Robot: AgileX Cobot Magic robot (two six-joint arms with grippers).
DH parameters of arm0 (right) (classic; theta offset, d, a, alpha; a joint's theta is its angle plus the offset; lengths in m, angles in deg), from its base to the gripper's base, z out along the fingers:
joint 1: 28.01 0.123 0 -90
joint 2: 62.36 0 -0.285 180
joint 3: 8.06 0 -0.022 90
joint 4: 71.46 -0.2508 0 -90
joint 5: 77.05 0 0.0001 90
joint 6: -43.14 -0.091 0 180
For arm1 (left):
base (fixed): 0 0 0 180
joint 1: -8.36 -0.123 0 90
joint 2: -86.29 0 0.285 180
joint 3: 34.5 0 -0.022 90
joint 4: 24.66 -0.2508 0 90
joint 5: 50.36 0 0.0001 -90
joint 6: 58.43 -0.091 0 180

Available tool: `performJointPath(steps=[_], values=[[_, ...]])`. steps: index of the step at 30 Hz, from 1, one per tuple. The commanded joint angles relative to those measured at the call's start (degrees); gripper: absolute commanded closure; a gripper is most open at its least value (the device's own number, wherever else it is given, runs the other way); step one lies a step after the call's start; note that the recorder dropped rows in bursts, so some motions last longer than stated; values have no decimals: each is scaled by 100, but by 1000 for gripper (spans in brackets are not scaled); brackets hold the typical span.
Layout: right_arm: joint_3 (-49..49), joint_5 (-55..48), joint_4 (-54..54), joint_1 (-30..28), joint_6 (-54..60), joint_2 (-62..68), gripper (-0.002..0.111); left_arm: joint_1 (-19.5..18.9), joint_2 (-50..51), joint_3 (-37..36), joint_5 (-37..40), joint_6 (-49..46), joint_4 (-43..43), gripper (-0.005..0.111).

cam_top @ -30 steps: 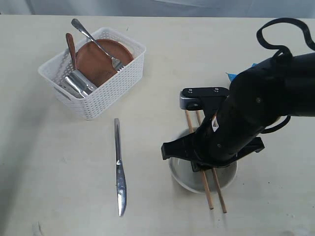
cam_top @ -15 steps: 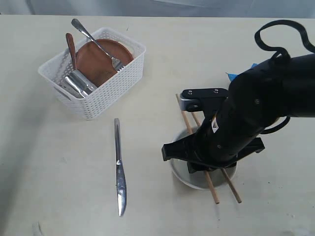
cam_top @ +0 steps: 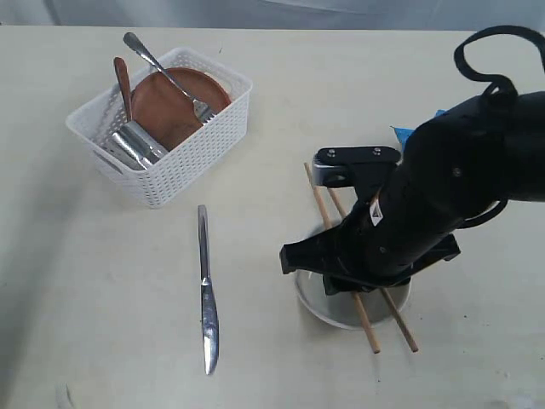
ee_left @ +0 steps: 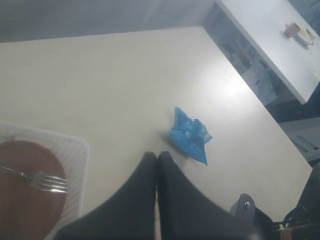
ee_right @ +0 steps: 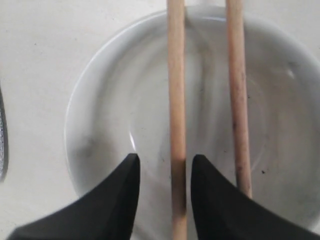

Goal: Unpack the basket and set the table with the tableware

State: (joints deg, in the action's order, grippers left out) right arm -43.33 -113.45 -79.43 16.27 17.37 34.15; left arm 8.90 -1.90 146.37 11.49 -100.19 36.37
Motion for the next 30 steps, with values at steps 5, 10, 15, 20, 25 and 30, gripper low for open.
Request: performJointPath(steps=[5,10,15,20,25,30], values=[[-3,9,64,-13,47,-236,74,-19,-48,-39,-7,17,90,106],[-3,-37,64,-13,47,-420,74,-19,-48,-39,-7,17,90,106],[-3,-115,126,-13,47,-689,74,-19,-48,-39,-6,17,68,106],[-3,-334,445,-13,-110,-980,74,-19,-48,-39,-6,5,18,106],[-3,-318,445,-13,-188,-1353,74,-19,-48,-39,-196,157,-312,106],[-3,-308,445,-13,-188,-2226,74,-19,165,-39,-317,515,-964,106]])
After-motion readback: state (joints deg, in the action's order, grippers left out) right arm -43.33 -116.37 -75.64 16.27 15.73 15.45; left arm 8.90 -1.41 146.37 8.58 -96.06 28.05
